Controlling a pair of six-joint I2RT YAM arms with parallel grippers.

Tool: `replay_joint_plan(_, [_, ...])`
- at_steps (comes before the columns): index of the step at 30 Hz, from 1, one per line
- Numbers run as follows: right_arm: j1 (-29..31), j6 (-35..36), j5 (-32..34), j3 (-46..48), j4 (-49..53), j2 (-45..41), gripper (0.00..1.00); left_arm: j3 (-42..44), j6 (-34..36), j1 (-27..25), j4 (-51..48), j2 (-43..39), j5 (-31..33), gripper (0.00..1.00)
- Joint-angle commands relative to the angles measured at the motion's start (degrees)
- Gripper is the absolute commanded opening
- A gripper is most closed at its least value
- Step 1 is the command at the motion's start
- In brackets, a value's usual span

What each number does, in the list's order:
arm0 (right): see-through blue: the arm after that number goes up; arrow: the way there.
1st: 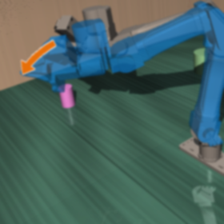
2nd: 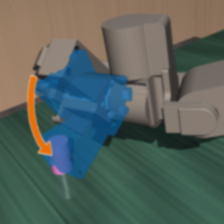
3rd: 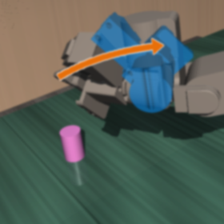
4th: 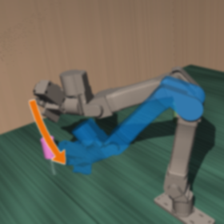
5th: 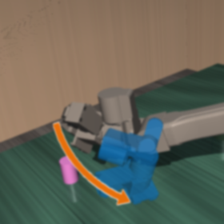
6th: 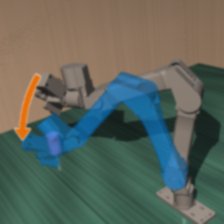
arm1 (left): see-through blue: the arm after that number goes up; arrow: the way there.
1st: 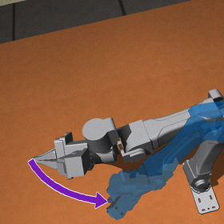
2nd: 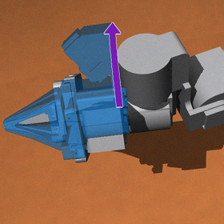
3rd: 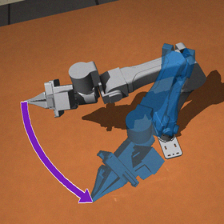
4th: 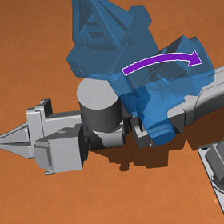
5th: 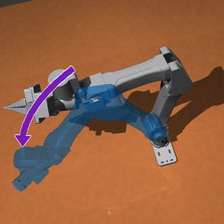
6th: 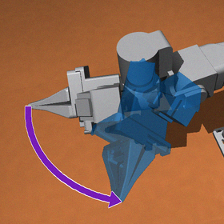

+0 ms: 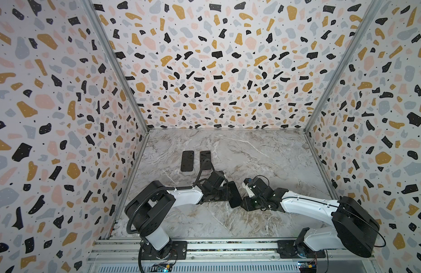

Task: Put the phone into the phone case

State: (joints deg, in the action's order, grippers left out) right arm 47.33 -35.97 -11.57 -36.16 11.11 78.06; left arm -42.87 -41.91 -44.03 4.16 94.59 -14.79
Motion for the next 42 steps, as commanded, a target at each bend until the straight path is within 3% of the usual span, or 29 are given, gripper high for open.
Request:
replay_joint_plan(1, [-0.74,-1.67,-0.33,-1.35,0.78,-0.63,0.28,-0.73,1.53,0.35,-0.69,1.02,-0.43,0.57])
replay_joint_plan(6, [-1.92,-3.31,0.16,-1.22,1.32,-0.46,0.24,4.21,-2.94,-0.20,3.22,-2.45,-4.71,0.74])
replay_joint_plan(8, [-2.22,-3.34,0.07,-1.02,0.99,-0.12,0.24,6.17,-5.55,-0.96,4.11,-4.13,-5.83,0.76])
replay_joint_plan(11, [-2.57,-2.91,-0.57,-1.18,0.19,0.92,0.22,6.44,-7.89,-2.63,2.49,-4.94,-6.01,0.69])
replay_joint_plan(17, [-2.68,-2.01,-2.54,-1.89,-1.16,3.09,0.21,6.44,-8.39,-4.79,1.17,-3.71,-5.86,0.63])
replay_joint_plan(30, [-2.68,-0.95,-4.21,-2.78,-2.76,5.30,0.19,5.17,-6.97,-4.84,-1.00,-1.04,-4.94,0.59])
replay_joint_plan(42, [-2.46,-1.80,-11.03,0.75,-8.35,7.38,0.14,3.40,-5.94,-4.79,-1.03,1.64,-5.42,0.56])
